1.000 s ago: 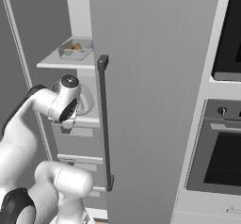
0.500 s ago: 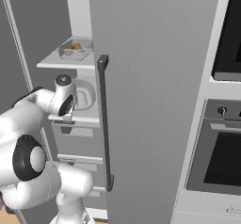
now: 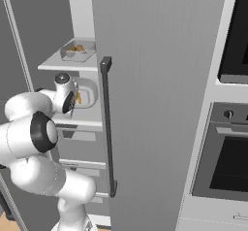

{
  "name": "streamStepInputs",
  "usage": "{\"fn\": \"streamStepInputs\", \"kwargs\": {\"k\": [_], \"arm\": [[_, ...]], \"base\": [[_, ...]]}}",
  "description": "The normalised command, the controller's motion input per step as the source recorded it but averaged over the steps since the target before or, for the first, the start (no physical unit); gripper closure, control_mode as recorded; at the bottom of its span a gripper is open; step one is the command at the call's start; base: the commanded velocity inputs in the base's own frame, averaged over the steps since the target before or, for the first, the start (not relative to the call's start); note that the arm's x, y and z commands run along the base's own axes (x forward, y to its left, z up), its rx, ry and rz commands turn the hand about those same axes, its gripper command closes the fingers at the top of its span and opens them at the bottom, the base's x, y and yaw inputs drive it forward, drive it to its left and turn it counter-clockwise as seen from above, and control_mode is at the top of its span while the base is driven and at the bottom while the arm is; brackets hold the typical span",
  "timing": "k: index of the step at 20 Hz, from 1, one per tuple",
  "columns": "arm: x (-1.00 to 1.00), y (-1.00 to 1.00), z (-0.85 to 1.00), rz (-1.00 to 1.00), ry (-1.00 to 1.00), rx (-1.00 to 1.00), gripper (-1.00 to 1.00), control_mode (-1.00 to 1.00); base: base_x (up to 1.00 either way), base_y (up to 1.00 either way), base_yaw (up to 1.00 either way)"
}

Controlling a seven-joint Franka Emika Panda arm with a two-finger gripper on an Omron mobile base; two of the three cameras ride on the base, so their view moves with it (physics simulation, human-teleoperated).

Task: Take the meat container that has the shrimp and place it on the second highest rack of the freezer. Then take the vegetable container that has the sweet potato and potato and place it on the highest rack of the freezer.

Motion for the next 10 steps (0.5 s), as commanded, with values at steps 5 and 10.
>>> {"fn": "streamStepInputs", "kwargs": {"k": [5, 10], "arm": [[0.57, 0.05, 0.0, -0.07, 0.0, 0.0, -1.0, -1.0], [0.61, 0.0, 0.0, -0.08, 0.0, 0.0, -1.0, -1.0]], "base": [[0.0, 0.0, 0.0], [0.0, 0.0, 0.0]]}}
